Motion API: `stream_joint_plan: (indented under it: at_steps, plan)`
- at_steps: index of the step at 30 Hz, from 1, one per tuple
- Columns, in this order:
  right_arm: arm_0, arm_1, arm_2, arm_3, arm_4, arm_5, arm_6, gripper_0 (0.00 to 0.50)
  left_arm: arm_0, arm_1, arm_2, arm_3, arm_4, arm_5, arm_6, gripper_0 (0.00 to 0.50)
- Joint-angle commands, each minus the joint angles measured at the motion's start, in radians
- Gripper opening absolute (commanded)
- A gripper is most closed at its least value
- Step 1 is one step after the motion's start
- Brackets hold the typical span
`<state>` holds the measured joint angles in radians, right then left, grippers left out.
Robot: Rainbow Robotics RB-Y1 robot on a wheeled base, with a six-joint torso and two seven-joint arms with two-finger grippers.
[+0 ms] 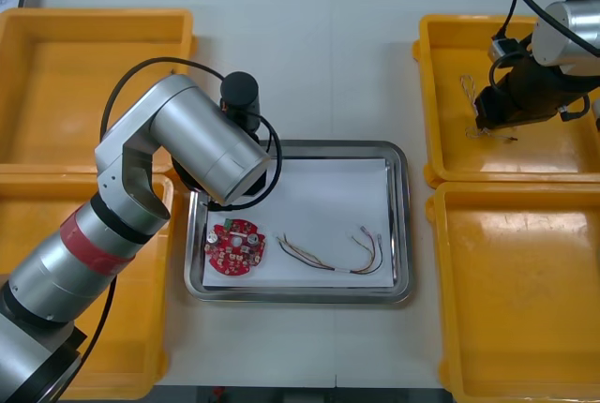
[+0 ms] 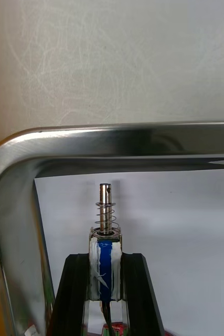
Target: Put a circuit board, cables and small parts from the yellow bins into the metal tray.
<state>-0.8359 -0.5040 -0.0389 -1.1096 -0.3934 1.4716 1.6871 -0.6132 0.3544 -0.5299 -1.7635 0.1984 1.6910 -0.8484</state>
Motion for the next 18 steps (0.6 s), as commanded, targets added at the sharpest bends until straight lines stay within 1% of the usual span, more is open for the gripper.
stream_joint_plan:
  at_steps: [1,6,12,13,14,15,17,18]
  plan:
    - [-0.038,0.027,0.002,0.007,0.011,-0.001,-0.044,0.5,0.015,-0.026,-0.029,0.009,-0.014,-0.019,-0.009,0.0]
    - [-0.042,0.036,0.002,0.01,0.018,-0.001,-0.063,0.5,0.015,-0.026,-0.032,0.027,-0.017,-0.05,-0.009,0.0]
    - [-0.046,0.055,0.004,0.01,0.038,-0.013,-0.079,0.5,0.015,-0.026,-0.033,0.027,-0.017,-0.051,-0.009,0.0]
    - [-0.049,0.058,0.004,0.01,0.045,-0.016,-0.084,0.5,0.015,-0.026,-0.033,0.027,-0.017,-0.051,-0.009,0.008]
    - [-0.054,0.059,0.002,0.011,0.056,-0.016,-0.086,0.5,0.015,-0.026,-0.033,0.027,-0.017,-0.051,-0.009,0.091]
    - [-0.057,0.061,0.004,0.01,0.059,-0.016,-0.086,0.5,0.015,-0.026,-0.033,0.027,-0.017,-0.051,-0.009,0.133]
    - [-0.066,0.065,0.002,0.01,0.071,-0.014,-0.09,0.5,0.015,-0.026,-0.033,0.027,-0.019,-0.051,-0.009,0.251]
    - [-0.068,0.067,0.004,0.01,0.074,-0.014,-0.092,0.5,0.015,-0.026,-0.033,0.027,-0.017,-0.051,-0.009,0.283]
